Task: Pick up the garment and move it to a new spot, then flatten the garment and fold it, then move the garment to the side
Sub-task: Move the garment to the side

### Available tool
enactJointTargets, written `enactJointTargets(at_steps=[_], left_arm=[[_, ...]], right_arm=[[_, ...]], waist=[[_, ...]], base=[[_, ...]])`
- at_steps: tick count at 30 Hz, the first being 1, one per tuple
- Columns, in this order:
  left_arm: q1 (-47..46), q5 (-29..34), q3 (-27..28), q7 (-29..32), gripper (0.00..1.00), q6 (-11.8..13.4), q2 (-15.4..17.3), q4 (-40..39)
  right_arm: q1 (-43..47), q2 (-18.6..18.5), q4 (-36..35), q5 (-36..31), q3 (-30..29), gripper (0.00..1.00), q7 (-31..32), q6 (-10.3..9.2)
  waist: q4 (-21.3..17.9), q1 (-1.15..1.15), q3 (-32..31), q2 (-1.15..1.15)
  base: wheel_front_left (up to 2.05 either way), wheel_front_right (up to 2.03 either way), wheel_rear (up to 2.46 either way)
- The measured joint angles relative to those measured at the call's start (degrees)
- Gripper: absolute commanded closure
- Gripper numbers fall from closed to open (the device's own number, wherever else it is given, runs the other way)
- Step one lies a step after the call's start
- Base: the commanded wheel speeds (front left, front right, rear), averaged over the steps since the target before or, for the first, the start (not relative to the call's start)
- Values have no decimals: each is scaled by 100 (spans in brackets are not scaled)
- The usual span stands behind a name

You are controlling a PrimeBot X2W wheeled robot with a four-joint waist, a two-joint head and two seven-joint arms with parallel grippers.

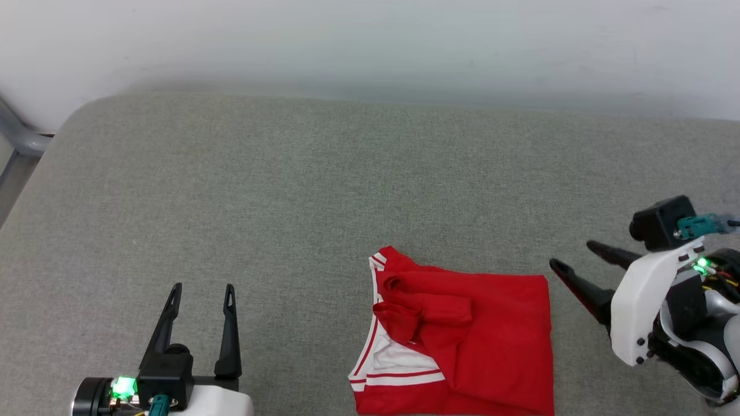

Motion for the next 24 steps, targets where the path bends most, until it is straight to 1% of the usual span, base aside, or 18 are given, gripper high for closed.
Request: enactJointTargets(at_steps=[2,4,9,14,18,24], left_arm=[[-30,0,-5,0,0,-1,-9,0],[-104,0,-22,0,0,-3,-21,2],[-208,0,-20,0,0,-7,-40,-3],[-254,-1,-14,0,0,-2,-71,-13],[-375,0,-31,0,0,-3,-96,-11],[-472,1,-68,0,0,-10,-135,18]], right_arm=[[41,-159,82,201,136,0,400,0],[127,-244,153,405,234,0,672,0],[266,-260,369,673,455,0,1042,0],[210,-100,684,749,710,0,1071,0],[-20,57,1014,747,990,0,1003,0],[-192,33,1426,758,1438,0,911,-1]], waist=[[23,0,52,0],[56,0,109,0],[164,0,256,0],[242,0,437,0],[300,0,579,0],[417,-1,697,0]], base=[[0,0,0],[0,0,0],[0,0,0],[0,0,0],[0,0,0],[0,0,0]])
